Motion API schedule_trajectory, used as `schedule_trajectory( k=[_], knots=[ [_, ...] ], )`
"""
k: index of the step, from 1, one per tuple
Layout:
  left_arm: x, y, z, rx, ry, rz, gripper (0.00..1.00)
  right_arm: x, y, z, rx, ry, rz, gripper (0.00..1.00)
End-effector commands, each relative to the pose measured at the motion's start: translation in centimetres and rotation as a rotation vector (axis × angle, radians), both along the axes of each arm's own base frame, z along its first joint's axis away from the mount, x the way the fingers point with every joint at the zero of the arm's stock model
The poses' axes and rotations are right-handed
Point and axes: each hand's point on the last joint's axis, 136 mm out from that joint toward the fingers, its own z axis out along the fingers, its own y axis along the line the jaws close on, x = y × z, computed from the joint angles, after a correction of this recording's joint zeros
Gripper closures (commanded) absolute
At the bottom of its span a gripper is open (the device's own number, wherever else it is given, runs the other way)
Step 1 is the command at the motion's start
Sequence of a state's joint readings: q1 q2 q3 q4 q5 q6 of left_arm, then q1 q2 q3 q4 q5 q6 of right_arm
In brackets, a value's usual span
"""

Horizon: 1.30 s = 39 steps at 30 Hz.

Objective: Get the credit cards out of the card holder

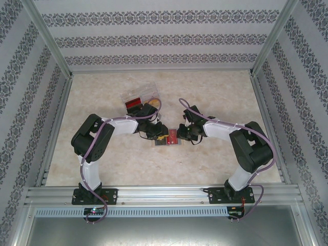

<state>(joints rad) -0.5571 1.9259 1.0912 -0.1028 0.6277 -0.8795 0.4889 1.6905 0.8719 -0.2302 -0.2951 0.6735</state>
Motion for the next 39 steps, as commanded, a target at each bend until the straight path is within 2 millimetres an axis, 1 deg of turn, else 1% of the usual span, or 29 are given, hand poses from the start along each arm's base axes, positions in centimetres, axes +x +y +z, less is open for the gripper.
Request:
schedule_trajectory(
  k=[1, 7, 14, 17, 21, 31, 39],
  knots=[
    [0.3, -0.9, 0.2, -0.024, -0.02, -0.033, 0.74, -0.1, 0.0, -0.6, -0.038, 0.011, 0.021, 0.84],
    [0.2, -1.1, 0.0, -0.031, -0.012, -0.039, 0.75, -0.5, -0.1, -1.6, -0.057, 0.037, 0.027, 0.85],
    [0.2, -1.3, 0.0, -0.044, -0.008, -0.045, 0.76, -0.6, -0.1, -1.8, -0.063, 0.042, 0.029, 0.85],
    [0.3, -1.6, 0.3, -0.064, -0.016, -0.052, 0.76, -0.6, -0.2, -2.0, -0.067, 0.045, 0.026, 0.85],
    [0.3, -1.8, 0.9, -0.086, -0.027, -0.056, 0.8, -0.7, -0.3, -2.1, -0.074, 0.049, 0.025, 0.85],
    [-0.1, -0.4, 1.6, -0.084, -0.053, -0.048, 0.85, -0.8, -0.9, -2.5, -0.102, 0.054, 0.012, 0.86],
    [-0.3, -0.1, 1.9, -0.096, -0.065, -0.05, 0.89, -0.8, -1.1, -2.6, -0.114, 0.059, 0.005, 0.87]
  ],
)
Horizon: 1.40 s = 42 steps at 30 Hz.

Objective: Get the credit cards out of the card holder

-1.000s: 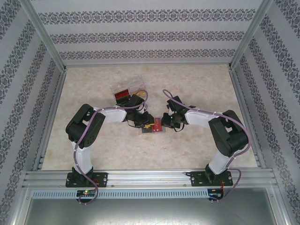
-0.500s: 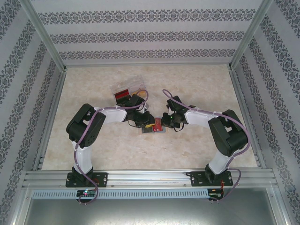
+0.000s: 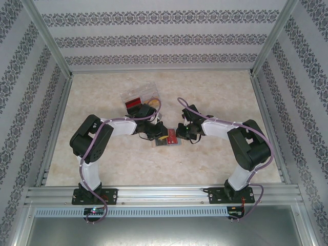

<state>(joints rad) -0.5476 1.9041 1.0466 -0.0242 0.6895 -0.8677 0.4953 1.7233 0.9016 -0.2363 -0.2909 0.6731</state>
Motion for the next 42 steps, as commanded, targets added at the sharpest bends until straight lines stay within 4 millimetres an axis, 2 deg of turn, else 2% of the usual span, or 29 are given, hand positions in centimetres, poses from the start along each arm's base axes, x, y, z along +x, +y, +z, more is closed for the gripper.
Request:
schedule_trajectory(
  k=[1, 21, 24, 26, 29, 33, 42],
  knots=[
    [0.0, 0.3, 1.0, -0.023, -0.035, -0.016, 0.9, -1.3, -1.5, -2.4, -0.107, 0.054, 0.0, 0.87],
    [-1.2, 2.9, 0.5, 0.042, -0.036, -0.027, 0.87, -0.9, -1.1, -1.5, -0.085, 0.044, -0.004, 0.87],
    [-1.1, 2.8, 0.6, 0.032, -0.038, -0.028, 0.86, -0.5, -0.4, -0.4, -0.037, 0.016, 0.01, 0.87],
    [-1.1, 2.6, 0.7, 0.021, -0.038, -0.029, 0.86, -0.1, 0.3, 1.0, 0.004, -0.027, 0.027, 0.86],
    [-0.8, 2.4, 0.6, 0.011, -0.035, -0.03, 0.87, 0.2, 1.1, 3.0, 0.042, -0.082, 0.051, 0.78],
    [-0.7, 2.1, 0.4, 0.004, -0.027, -0.031, 0.88, 0.1, 1.8, 4.3, 0.055, -0.122, 0.073, 0.73],
    [-1.1, 2.7, 0.1, 0.037, -0.022, -0.028, 0.93, -0.5, 3.8, 2.3, 0.073, -0.045, 0.125, 0.77]
  ],
)
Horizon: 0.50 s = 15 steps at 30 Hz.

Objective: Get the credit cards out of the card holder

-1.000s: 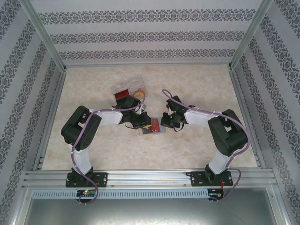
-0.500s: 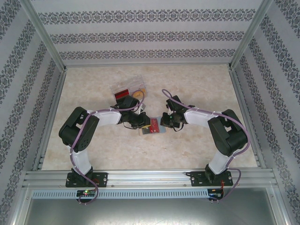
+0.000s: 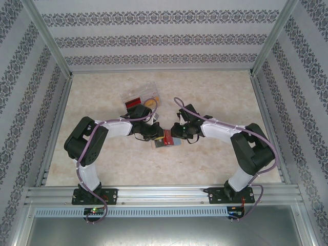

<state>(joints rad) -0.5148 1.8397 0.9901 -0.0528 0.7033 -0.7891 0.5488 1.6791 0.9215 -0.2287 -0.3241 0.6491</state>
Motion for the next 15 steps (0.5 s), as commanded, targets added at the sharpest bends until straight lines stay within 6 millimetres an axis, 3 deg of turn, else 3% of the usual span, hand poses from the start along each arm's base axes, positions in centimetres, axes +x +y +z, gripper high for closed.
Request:
schedule_trajectory(
  k=[1, 8, 12, 15],
  knots=[
    [-0.4, 1.0, -0.4, 0.034, 0.011, -0.001, 0.94, 0.0, 1.1, -0.4, 0.012, 0.023, 0.036, 0.77],
    [-1.4, 3.6, 0.6, 0.173, -0.013, -0.012, 0.99, -0.3, -0.2, -2.4, -0.043, 0.074, 0.0, 0.78],
    [-1.0, 6.1, 3.3, 0.297, -0.098, -0.008, 1.0, 0.0, -1.0, -2.2, -0.042, 0.068, -0.024, 0.78],
    [-0.8, 6.8, 5.7, 0.321, -0.166, -0.014, 1.0, 0.5, -0.8, -0.8, 0.006, 0.033, -0.016, 0.76]
  ],
)
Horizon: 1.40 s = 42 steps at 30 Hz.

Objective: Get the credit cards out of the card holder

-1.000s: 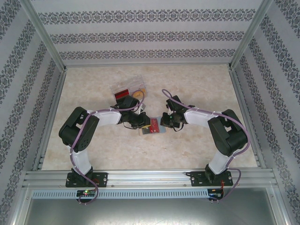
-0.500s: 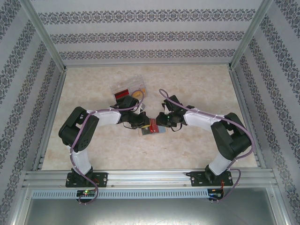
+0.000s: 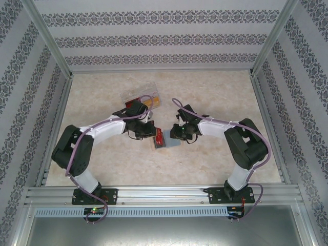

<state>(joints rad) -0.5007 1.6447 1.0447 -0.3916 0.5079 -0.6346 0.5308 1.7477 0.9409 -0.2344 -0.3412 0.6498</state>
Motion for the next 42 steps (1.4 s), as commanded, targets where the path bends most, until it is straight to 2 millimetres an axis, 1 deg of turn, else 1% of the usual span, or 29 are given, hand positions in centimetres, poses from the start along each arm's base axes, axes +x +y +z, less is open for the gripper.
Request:
schedule_trajectory(
  k=[1, 3, 6, 8, 12, 15, 18, 21, 24, 26, 30, 32, 33, 34, 35, 37, 39, 40, 42],
  knots=[
    [0.1, 2.5, 2.5, 0.109, -0.077, -0.018, 1.0, 0.5, -0.2, 1.8, 0.046, -0.043, -0.003, 0.74],
    [0.4, 2.2, 4.4, 0.074, -0.126, -0.034, 1.0, 0.9, 0.4, 4.0, 0.126, -0.092, 0.017, 0.67],
    [0.9, 1.4, 7.2, -0.009, -0.191, -0.061, 1.0, 1.6, 1.5, 7.6, 0.283, -0.16, 0.061, 0.52],
    [1.4, 1.0, 8.9, -0.066, -0.225, -0.066, 1.0, 2.3, 1.8, 10.0, 0.384, -0.196, 0.08, 0.46],
    [2.7, -0.5, 12.4, -0.233, -0.278, -0.064, 1.0, 3.3, 2.4, 15.1, 0.595, -0.25, 0.113, 0.37],
    [3.3, -1.2, 14.4, -0.326, -0.294, -0.063, 1.0, 3.9, 2.6, 18.0, 0.696, -0.273, 0.137, 0.32],
    [3.7, -1.6, 15.9, -0.411, -0.3, -0.071, 1.0, 4.1, 3.2, 20.0, 0.773, -0.276, 0.183, 0.29],
    [3.8, -1.7, 17.1, -0.477, -0.3, -0.077, 1.0, 4.5, 3.5, 20.7, 0.806, -0.264, 0.195, 0.3],
    [3.8, -1.9, 17.9, -0.539, -0.294, -0.086, 1.0, 4.7, 3.7, 21.6, 0.844, -0.264, 0.208, 0.34],
    [3.8, -2.0, 18.2, -0.569, -0.284, -0.089, 1.0, 4.6, 3.9, 22.4, 0.876, -0.27, 0.224, 0.4],
    [4.0, -1.8, 18.5, -0.61, -0.278, -0.077, 1.0, 4.6, 4.0, 23.3, 0.918, -0.275, 0.228, 0.58],
    [4.2, -1.7, 18.7, -0.623, -0.278, -0.067, 1.0, 4.8, 3.9, 23.6, 0.932, -0.273, 0.212, 0.69],
    [4.2, -1.8, 18.8, -0.631, -0.274, -0.06, 1.0, 4.9, 4.0, 23.6, 0.937, -0.268, 0.202, 0.77],
    [4.3, -1.8, 18.9, -0.645, -0.272, -0.049, 1.0, 5.1, 3.9, 23.6, 0.94, -0.257, 0.183, 0.82],
    [4.6, -1.7, 18.9, -0.653, -0.263, -0.024, 0.98, 5.2, 3.9, 23.5, 0.942, -0.25, 0.167, 0.85],
    [5.2, -1.5, 18.9, -0.676, -0.257, 0.046, 0.88, 5.6, 3.9, 23.6, 0.955, -0.247, 0.133, 0.91],
    [5.6, -1.3, 19.2, -0.701, -0.268, 0.106, 0.71, 5.8, 4.0, 23.8, 0.966, -0.246, 0.105, 0.92],
    [5.8, -1.2, 19.3, -0.712, -0.275, 0.134, 0.65, 5.9, 4.1, 23.8, 0.968, -0.241, 0.088, 0.92],
    [6.1, -1.2, 19.6, -0.738, -0.285, 0.172, 0.59, 6.2, 4.3, 23.9, 0.973, -0.237, 0.059, 0.92]
  ],
)
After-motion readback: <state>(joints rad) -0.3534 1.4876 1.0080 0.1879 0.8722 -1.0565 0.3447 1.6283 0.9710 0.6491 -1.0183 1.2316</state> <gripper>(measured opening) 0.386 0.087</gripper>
